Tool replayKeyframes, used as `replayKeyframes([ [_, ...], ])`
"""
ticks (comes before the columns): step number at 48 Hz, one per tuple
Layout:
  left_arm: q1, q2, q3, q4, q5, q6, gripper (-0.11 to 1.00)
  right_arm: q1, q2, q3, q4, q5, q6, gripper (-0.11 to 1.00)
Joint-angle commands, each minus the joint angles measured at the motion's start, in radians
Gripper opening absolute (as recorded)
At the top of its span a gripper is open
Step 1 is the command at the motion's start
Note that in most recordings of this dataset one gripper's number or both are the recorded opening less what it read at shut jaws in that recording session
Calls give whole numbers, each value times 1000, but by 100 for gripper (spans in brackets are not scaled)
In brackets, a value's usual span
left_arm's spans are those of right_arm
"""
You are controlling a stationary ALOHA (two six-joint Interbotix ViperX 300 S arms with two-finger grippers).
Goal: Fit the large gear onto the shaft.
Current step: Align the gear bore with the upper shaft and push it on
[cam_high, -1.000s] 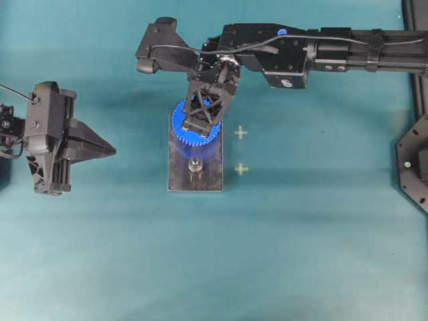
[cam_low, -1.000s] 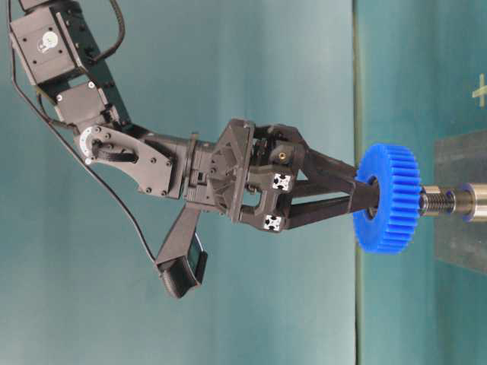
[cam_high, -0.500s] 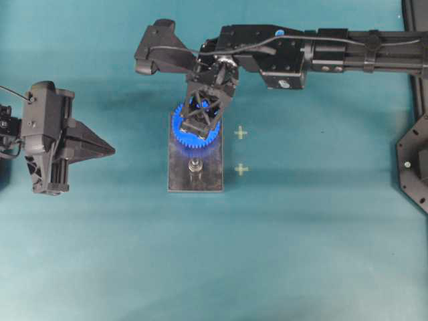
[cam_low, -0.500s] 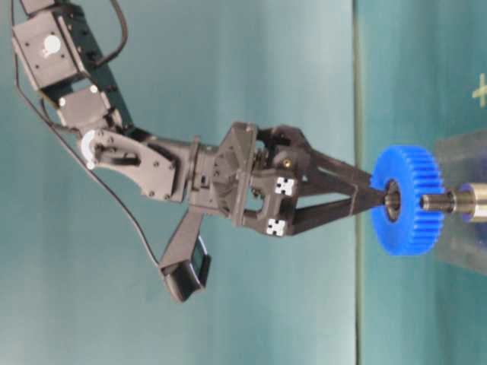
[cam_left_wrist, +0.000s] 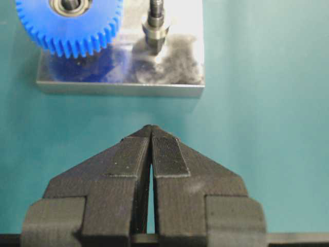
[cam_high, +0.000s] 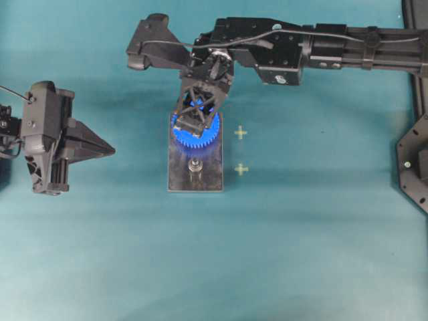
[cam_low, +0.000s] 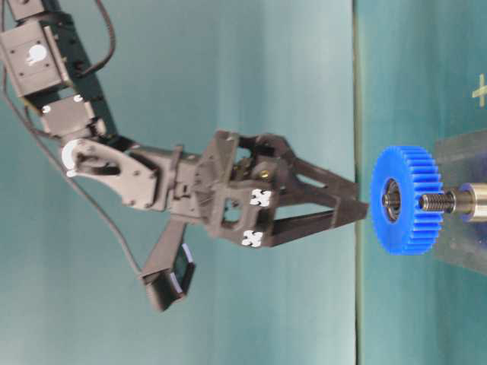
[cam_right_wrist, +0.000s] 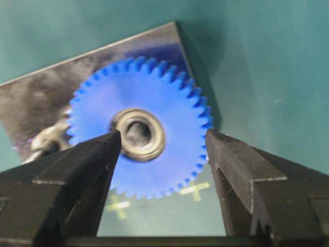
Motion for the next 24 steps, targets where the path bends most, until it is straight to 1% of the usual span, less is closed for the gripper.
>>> replayKeyframes([
  [1, 2, -6, -12, 2, -8, -2, 0, 17, -28, -32, 6, 12, -9, 72],
  [10, 2, -6, -11, 2, -9, -2, 0, 20, -5, -18, 8, 12, -18, 72],
  [24, 2, -6, -14, 2, -9, -3, 0, -11, 25, -21, 9, 8, -23, 73],
])
